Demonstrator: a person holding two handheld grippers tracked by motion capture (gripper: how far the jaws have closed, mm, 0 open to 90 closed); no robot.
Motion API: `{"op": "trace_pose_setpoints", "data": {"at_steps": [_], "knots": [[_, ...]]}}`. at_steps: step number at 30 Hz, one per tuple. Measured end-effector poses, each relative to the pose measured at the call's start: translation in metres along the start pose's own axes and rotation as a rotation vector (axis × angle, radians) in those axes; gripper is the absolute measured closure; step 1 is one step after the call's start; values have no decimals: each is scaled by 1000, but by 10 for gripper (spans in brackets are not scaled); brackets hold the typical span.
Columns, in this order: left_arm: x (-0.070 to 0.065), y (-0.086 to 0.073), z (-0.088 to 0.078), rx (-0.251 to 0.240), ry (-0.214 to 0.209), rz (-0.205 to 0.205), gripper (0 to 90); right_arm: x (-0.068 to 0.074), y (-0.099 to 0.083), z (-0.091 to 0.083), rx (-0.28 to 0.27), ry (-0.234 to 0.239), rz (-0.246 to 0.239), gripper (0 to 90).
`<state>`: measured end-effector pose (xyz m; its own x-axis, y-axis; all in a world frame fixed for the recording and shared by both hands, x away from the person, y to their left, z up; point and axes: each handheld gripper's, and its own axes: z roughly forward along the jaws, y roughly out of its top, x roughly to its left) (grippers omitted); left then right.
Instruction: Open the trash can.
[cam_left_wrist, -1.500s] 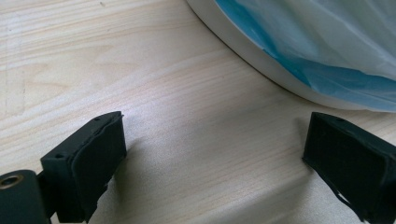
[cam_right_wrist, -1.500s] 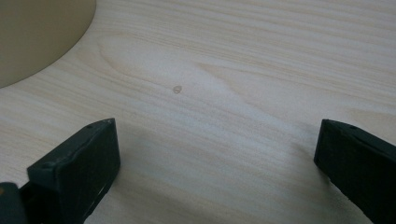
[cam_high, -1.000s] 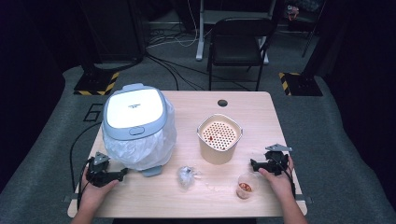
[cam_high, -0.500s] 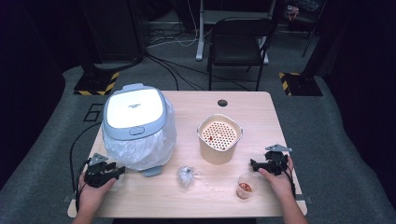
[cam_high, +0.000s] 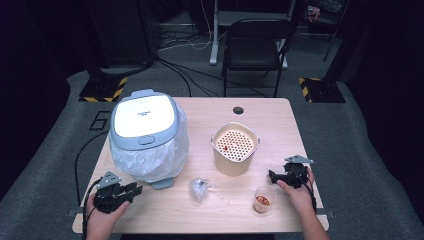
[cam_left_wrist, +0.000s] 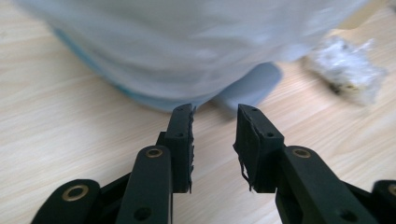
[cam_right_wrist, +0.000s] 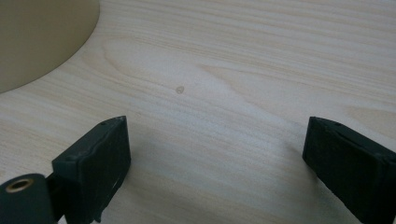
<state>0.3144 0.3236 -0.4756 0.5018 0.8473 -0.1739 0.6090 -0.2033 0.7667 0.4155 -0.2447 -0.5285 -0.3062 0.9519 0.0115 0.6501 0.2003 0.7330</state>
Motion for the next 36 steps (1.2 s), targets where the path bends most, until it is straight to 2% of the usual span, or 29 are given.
{"op": "trace_pose_setpoints", "data": {"at_steps": [3,6,8,9,10,11,12,13,15,16,17,18,19,20,21,23,25,26,27,28,36], "knots": [[-4,2,4,-22,-3,1,674,0,0,0,0,-1,1,71],[-9,8,14,-30,-34,7,671,0,0,0,-1,-4,7,78],[-10,10,16,-29,-36,17,671,0,0,0,-1,-4,9,79],[-12,12,20,-45,-16,19,671,0,0,0,-2,-5,7,82],[-12,12,20,-45,-16,19,670,0,0,0,-3,-5,5,83],[-11,14,21,-47,-9,32,670,0,0,0,-3,-5,5,83],[-8,16,20,-41,-4,65,666,-1,0,-1,-1,-5,-2,84],[-8,17,21,-51,10,61,664,-1,0,-1,-2,-4,-3,87],[-6,19,22,-44,-14,47,698,-1,-1,-1,-3,-5,1,98],[-7,18,25,-43,-30,11,703,-1,-1,-1,-5,-6,2,102],[-11,17,27,-56,-29,-41,710,-1,-1,-1,-5,-7,3,103],[-8,18,27,-41,-16,-12,713,-1,-1,-1,-5,-7,3,103],[-8,18,27,-46,-11,-36,715,-1,-1,-1,-5,-7,3,103],[-4,20,27,-43,-4,-3,715,-1,-1,-1,-5,-7,3,103],[-4,20,28,-51,2,-35,715,-1,-1,-1,-5,-7,3,103],[7,22,26,-41,36,11,715,-1,-1,-1,-4,-7,6,104],[9,22,27,-36,33,2,714,-1,-1,-2,-4,-7,7,105],[11,23,27,-40,48,7,714,-1,-1,-2,-4,-7,7,106],[14,23,27,-36,53,2,713,-1,-1,-2,-4,-6,6,106],[17,24,29,-46,62,-46,711,-1,-1,-2,-4,-6,6,106],[26,30,37,-66,96,-74,702,-1,-1,-2,-4,-6,6,106]]}}
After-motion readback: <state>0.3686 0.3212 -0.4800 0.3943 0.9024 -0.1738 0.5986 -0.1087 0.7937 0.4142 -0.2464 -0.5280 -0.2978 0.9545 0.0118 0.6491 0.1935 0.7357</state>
